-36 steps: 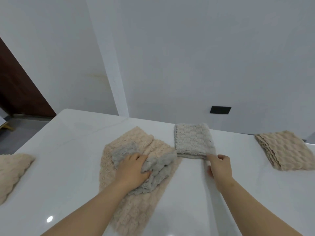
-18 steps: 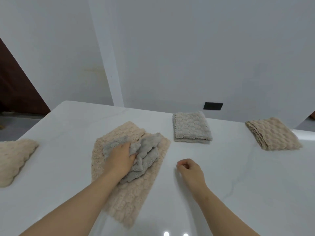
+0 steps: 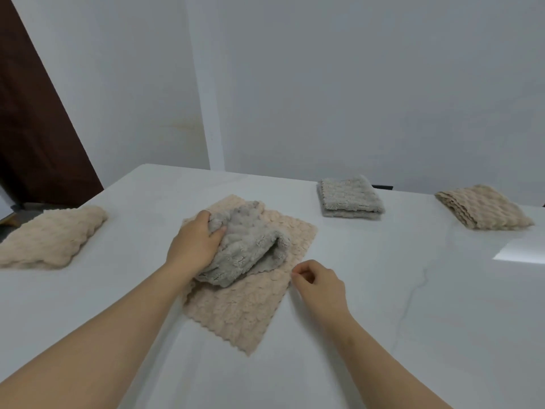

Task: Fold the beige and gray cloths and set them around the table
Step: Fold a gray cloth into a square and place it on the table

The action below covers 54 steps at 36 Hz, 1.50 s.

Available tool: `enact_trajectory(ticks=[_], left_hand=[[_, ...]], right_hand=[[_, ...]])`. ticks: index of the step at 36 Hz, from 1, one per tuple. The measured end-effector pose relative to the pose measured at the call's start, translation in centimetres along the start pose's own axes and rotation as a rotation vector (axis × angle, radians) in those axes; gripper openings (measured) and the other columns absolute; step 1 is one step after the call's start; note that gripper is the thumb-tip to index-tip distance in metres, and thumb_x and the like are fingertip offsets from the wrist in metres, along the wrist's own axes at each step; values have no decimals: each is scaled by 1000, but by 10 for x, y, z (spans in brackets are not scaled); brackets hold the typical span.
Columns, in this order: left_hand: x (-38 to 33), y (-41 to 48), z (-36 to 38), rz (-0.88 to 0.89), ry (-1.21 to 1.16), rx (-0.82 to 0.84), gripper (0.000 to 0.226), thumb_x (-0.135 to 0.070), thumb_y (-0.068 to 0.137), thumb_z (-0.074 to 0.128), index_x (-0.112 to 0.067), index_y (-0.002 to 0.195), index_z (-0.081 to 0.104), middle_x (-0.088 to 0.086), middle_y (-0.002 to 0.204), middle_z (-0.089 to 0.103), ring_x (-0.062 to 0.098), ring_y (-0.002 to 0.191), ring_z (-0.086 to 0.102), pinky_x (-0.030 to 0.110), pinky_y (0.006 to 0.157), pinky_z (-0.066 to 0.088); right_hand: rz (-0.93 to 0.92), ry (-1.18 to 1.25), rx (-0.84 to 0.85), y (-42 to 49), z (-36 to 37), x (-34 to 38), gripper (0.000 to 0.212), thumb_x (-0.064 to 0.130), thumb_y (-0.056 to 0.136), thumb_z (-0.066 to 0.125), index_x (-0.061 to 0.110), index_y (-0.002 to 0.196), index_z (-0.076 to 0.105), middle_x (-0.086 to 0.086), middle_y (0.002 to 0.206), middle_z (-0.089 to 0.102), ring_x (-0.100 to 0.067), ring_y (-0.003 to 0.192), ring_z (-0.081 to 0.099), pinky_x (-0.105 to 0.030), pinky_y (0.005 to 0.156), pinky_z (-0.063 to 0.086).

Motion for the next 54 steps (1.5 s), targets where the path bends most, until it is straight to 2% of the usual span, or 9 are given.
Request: enact_trajectory(ticks=[10,17,21,28,35,40,43,49,54], left_hand=[[-20,-102,-37,118,-496,-157,13,-36,93,49,-25,100,47,-3,100,58,19,95,55,30,79,42],[-64,-185,-8,413,-268,44,28,-26,83,66,-24,110,60,-8,111,52,9,109,45,21,91,33],[-72,-217,13,456,-319,200,26,-27,79,69,-28,104,63,-17,101,56,-3,94,49,1,77,34],[-58,-228,8,296,-723,131,18,-14,91,54,-28,82,61,-7,80,64,0,65,64,18,68,53],[-29,-208,-5,190,-446,-247,27,-1,90,44,-19,95,64,-11,100,60,7,94,52,14,74,36],[-9,-189,22,156,-217,-158,45,5,85,38,-17,119,56,3,129,53,19,118,47,24,94,34],[-14,-180,35,200,5,-79,53,-4,86,37,-23,136,38,-2,143,38,18,131,37,33,106,30],[-12,-163,56,189,227,63,61,-25,92,33,-26,148,8,-5,153,20,13,141,19,41,115,17],[-5,-149,55,156,244,72,65,-32,90,36,-26,148,7,-2,154,21,15,141,20,40,115,18]], right_hand=[[-136,155,-42,-87,12,8,17,21,89,50,32,76,56,12,75,60,-6,77,55,-15,65,41],[-115,409,-107,-140,0,3,21,35,94,44,29,114,45,5,92,60,-13,79,61,-19,69,46],[-94,463,-166,-156,-9,-4,37,39,92,46,30,126,34,4,90,62,-14,82,62,-26,76,48],[-75,425,-230,-162,-21,-17,55,12,90,47,33,136,26,-4,87,66,-17,76,61,-31,70,48],[-77,279,-371,-152,-49,-32,53,4,90,37,30,135,31,0,67,53,-18,61,49,-32,64,40],[-58,205,-471,-143,-67,-41,44,0,87,37,20,127,43,-2,67,52,-21,65,48,-30,65,36],[-49,119,-470,-137,-67,-39,38,0,87,38,15,120,50,-7,101,58,-22,91,52,-27,75,35],[-34,-131,-362,-129,-55,-29,30,23,85,51,23,115,56,0,141,34,-21,125,33,-32,92,33],[-4,-418,-185,-117,-37,-28,41,38,85,46,29,124,52,12,136,47,-18,125,35,-35,99,27]])
Point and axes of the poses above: each hand's wrist, its own y-axis towards the middle knuckle, its own z-axis out of the palm, x = y × z, the point moved 10 cm from there along y, towards the middle knuckle
